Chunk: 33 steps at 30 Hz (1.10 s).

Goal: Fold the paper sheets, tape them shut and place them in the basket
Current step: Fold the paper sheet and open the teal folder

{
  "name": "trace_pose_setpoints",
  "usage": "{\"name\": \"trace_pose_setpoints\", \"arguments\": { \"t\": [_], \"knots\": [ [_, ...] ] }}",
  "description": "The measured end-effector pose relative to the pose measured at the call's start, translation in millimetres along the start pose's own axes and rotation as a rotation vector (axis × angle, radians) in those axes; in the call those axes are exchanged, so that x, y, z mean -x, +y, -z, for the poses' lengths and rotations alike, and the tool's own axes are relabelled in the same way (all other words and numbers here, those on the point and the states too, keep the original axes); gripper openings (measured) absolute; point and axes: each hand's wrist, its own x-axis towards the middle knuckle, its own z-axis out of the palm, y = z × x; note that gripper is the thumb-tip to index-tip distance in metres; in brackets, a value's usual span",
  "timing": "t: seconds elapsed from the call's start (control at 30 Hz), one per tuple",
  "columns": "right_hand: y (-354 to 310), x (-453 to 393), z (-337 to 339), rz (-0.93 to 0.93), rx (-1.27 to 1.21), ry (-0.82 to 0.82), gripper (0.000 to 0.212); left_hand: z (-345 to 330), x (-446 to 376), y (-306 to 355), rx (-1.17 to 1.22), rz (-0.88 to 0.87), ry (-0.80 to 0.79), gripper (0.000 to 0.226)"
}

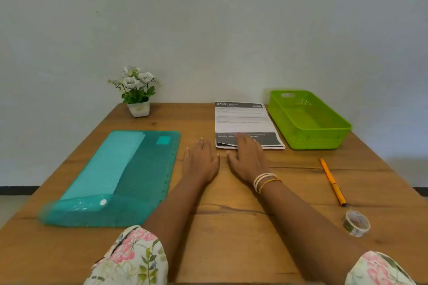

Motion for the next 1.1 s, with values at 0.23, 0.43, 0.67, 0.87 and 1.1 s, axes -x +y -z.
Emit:
{"name": "trace_pose_setpoints", "arguments": {
  "t": [0.23, 0.43, 0.67, 0.87, 1.1],
  "knots": [
    [-0.9, -38.7, -23.8, 0.045, -0.112, 0.025, 0.033, -14.3, -6.9, -11.6, -0.073, -0.022, 0.094, 0.058],
    [5.5, -42.3, -25.1, 0.016, -0.112, 0.109, 0.023, -13.2, -5.2, -7.5, -0.047, -0.008, 0.122, 0.057],
    [-13.2, -17.7, 5.8, -0.019, -0.446, 0.348, 0.016, 27.1, 4.6, 4.0, 0.716, 0.254, 0.096, 0.037],
    [-38.5, 34.2, 29.7, 0.136, -0.679, 0.367, 0.009, 83.9, 21.0, -10.8, 1.313, 0.557, 0.02, 0.051],
    [-50.4, 70.5, 38.7, 0.113, -0.91, 0.207, 0.017, 107.8, 73.7, -69.1, 1.444, 0.683, 0.256, 0.061]
  ]
}}
